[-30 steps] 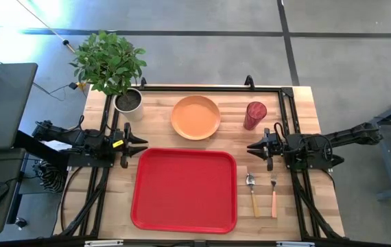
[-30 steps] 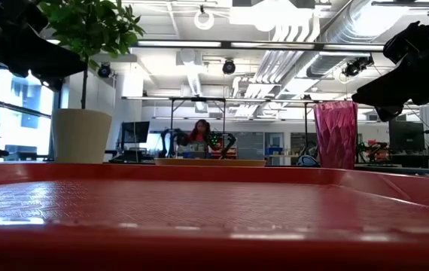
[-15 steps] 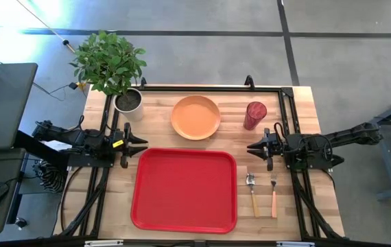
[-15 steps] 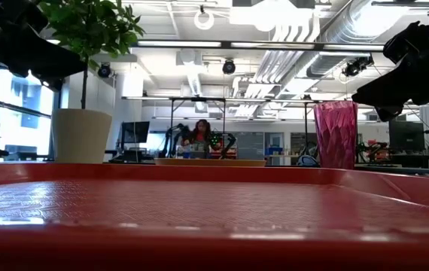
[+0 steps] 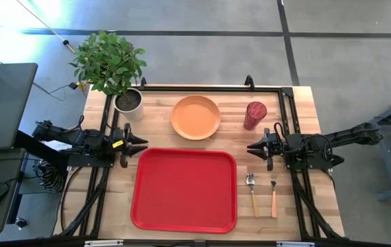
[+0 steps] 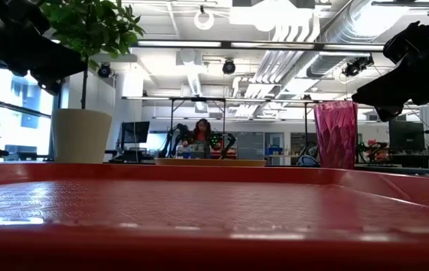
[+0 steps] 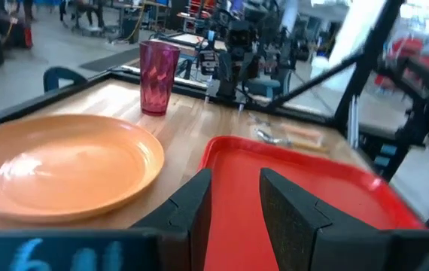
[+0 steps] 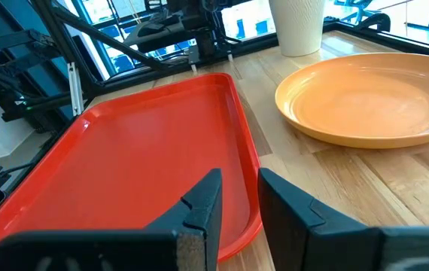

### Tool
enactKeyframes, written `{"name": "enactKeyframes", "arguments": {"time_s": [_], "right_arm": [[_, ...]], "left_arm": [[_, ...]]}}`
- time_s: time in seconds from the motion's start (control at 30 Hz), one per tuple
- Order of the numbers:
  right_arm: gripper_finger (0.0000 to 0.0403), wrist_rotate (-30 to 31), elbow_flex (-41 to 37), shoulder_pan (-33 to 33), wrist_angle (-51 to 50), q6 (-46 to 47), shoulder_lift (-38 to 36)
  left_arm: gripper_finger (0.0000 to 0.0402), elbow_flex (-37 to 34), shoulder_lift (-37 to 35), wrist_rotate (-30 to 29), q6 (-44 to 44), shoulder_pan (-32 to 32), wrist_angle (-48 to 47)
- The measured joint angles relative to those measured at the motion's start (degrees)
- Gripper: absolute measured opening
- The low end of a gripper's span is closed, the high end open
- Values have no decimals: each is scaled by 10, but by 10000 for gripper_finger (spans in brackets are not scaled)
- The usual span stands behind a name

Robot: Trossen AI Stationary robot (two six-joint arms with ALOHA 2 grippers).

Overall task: Pick and place plate/cup/fork/spoon on tray
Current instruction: Put the yellow spoon to the right on the orange tray

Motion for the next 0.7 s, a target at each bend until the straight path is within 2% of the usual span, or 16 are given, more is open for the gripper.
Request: {"name": "enactKeyframes", "arguments": {"time_s": [0.17,0.33,0.53,0.6,0.7], "right_arm": [[78,1,0,0,0,-9,0],[78,2,0,-1,0,-62,0],[78,2,0,-1,2,-62,0],[78,2,0,-1,9,-38,0],[78,-2,0,-1,37,52,0]], "left_arm": [[103,0,0,-17,-75,0,17],[103,0,0,-23,-109,0,30],[103,0,0,-23,-162,0,31],[103,0,0,-23,-177,0,43],[103,0,0,-22,-183,0,80]]}}
